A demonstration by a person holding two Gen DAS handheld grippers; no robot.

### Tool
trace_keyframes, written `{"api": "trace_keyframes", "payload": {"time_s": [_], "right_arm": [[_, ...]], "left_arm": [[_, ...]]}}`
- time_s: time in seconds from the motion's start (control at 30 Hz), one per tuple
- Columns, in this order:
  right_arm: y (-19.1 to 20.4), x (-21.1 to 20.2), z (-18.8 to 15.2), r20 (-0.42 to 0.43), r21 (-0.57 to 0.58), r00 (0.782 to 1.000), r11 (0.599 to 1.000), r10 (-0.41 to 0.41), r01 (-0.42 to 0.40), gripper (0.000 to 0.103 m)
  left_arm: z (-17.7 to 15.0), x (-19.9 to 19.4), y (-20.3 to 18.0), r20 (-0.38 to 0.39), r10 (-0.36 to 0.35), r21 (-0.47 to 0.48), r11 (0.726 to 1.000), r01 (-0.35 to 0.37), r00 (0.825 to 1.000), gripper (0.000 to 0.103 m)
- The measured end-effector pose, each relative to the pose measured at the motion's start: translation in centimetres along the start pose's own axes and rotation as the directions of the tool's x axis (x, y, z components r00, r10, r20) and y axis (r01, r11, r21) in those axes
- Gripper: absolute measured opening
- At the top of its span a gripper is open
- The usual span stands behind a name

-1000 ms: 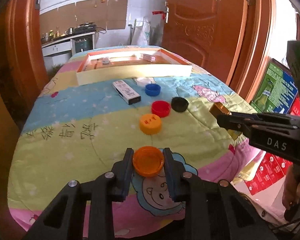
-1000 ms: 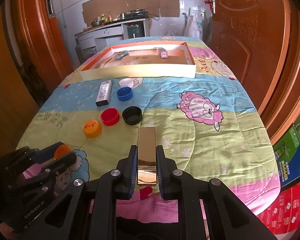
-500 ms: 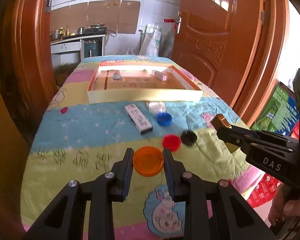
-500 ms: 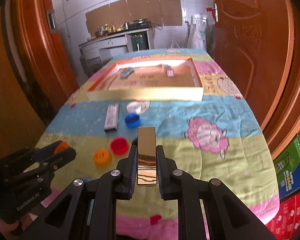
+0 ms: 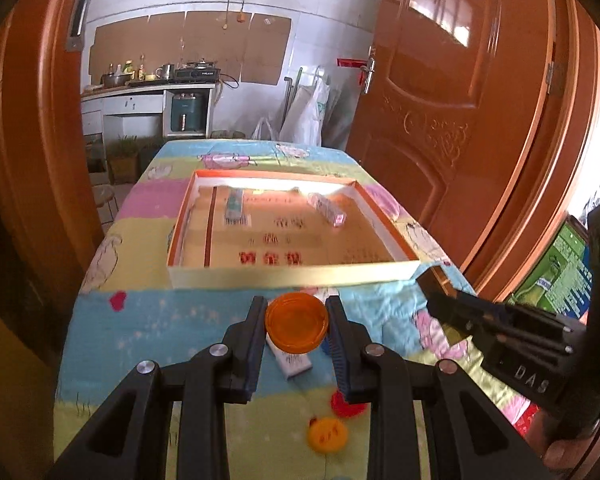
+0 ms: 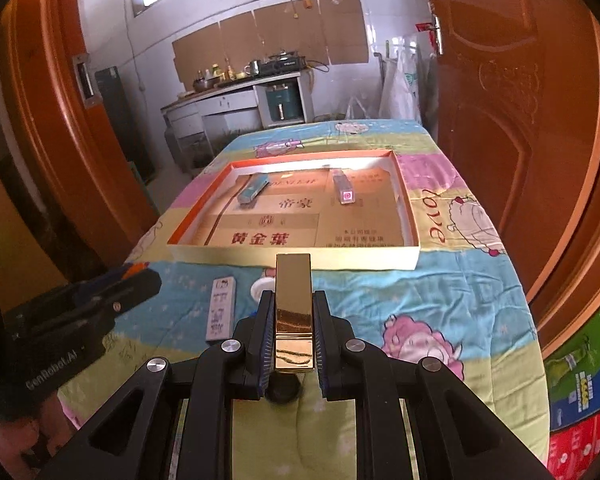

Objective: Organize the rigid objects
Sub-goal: 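Carry the gold box and orange cap over the tray with both tools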

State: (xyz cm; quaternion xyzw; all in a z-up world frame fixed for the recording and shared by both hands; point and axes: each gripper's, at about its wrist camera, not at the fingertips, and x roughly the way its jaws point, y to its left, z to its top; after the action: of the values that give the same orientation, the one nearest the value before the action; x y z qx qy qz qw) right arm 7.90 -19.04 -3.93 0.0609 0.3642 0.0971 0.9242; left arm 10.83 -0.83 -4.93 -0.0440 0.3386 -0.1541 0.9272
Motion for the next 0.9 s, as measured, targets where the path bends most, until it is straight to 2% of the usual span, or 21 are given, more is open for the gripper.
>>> {"api": "trace_keyframes", "payload": {"time_s": [0.9], "right_arm": [[-1.7,5.6,6.9,-0.035,0.029,0.999,0.999,0.028,-0.027,0.018]], "left_arm": [[7.2,6.2,0.8,-0.041,-0.003,-0.005,1.0,0.002,0.999,0.03]]}}
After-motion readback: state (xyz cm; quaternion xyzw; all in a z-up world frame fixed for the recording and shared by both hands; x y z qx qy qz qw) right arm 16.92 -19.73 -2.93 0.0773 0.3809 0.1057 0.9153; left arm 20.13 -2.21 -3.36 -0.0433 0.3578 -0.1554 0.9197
